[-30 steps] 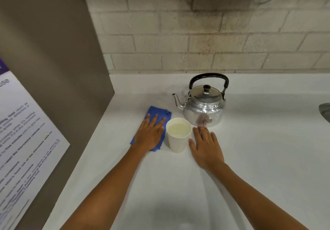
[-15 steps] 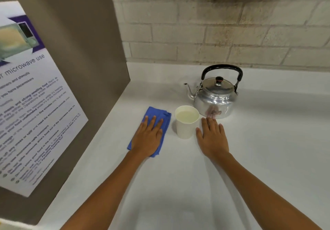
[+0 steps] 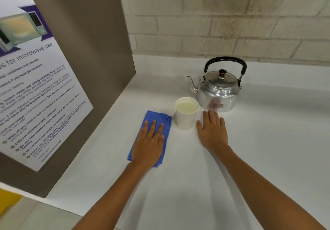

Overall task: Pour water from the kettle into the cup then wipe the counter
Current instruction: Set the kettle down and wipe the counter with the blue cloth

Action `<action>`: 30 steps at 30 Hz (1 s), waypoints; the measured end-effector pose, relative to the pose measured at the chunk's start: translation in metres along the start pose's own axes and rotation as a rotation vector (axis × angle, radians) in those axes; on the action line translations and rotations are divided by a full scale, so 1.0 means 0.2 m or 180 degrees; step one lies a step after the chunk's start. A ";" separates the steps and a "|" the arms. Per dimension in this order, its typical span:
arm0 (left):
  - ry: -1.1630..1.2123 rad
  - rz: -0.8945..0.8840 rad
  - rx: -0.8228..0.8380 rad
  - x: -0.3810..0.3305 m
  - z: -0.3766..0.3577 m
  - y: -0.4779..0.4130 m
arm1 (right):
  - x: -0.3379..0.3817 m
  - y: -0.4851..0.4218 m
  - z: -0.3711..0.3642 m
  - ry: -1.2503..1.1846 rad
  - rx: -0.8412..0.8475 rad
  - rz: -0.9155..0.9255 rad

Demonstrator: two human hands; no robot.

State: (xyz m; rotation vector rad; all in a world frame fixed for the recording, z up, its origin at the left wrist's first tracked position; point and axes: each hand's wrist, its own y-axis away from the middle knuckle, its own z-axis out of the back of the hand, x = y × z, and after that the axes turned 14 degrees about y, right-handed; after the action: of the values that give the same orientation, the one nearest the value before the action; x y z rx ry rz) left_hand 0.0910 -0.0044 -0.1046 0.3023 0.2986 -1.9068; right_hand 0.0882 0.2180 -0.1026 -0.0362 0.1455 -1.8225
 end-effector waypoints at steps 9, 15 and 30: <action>0.0052 0.0297 -0.0009 0.16 0.09 0.01 | 0.02 -0.01 0.01 -0.0055 -0.0022 0.0005; 0.0305 -0.0132 -0.0075 -0.10 -0.02 0.19 | 0.02 -0.01 0.01 -0.0091 0.0045 -0.0005; 0.0141 0.0104 0.0085 -0.15 -0.02 0.28 | 0.01 0.01 0.02 -0.0181 0.0120 -0.0007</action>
State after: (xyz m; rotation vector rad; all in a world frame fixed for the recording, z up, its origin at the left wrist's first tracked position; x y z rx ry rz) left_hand 0.1532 0.0046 -0.1021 0.3656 0.2961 -1.8750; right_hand 0.0894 0.2154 -0.0996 -0.0615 0.0708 -1.8242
